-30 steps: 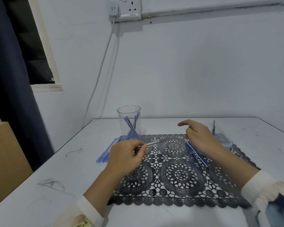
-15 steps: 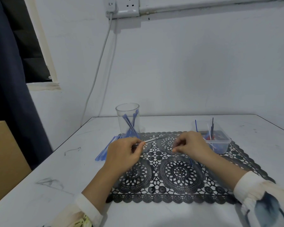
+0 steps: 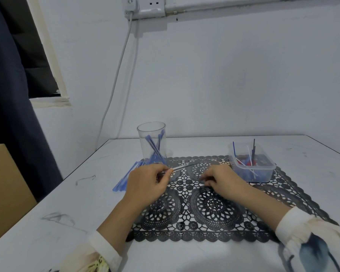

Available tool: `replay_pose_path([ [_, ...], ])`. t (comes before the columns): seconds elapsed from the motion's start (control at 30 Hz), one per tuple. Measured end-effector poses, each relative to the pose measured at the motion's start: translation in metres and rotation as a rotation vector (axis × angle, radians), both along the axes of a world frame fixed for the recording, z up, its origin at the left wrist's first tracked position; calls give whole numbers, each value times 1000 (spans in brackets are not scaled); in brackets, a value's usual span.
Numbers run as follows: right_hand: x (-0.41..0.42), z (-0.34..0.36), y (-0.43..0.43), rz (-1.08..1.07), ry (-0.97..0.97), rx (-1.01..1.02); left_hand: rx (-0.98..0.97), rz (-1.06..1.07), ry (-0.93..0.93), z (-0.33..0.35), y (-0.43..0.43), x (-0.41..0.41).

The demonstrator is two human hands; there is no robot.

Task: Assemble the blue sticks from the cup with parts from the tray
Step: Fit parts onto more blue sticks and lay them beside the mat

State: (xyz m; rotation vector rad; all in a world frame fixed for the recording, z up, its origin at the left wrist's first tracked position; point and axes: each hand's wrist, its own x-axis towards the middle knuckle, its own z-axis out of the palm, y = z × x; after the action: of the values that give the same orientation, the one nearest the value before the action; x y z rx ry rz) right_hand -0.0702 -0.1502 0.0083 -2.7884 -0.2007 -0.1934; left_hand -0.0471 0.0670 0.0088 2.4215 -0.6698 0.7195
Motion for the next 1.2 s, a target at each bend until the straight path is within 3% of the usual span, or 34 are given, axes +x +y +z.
replay_pose_path([
  [0.13,-1,1,4,52,-18,-125,15,-8,18,-1,0,-1],
  [0.4,-4,0,3,90,-67,-76,28,-9,39,-1,0,0],
  [0.6,-2,11,-6,7,-329,25,54,-26,26,-1,0,-1],
  [0.73,-4,14,-3,68,-536,90,63,-50,-9,-2,-3,-2],
  [1.03,-13,4,23,261,-517,-13,68,-31,-44,-3,-5,-3],
  [1.2,-11,5,18,222,-555,-73,77,-6,-37,0,-2,-3],
])
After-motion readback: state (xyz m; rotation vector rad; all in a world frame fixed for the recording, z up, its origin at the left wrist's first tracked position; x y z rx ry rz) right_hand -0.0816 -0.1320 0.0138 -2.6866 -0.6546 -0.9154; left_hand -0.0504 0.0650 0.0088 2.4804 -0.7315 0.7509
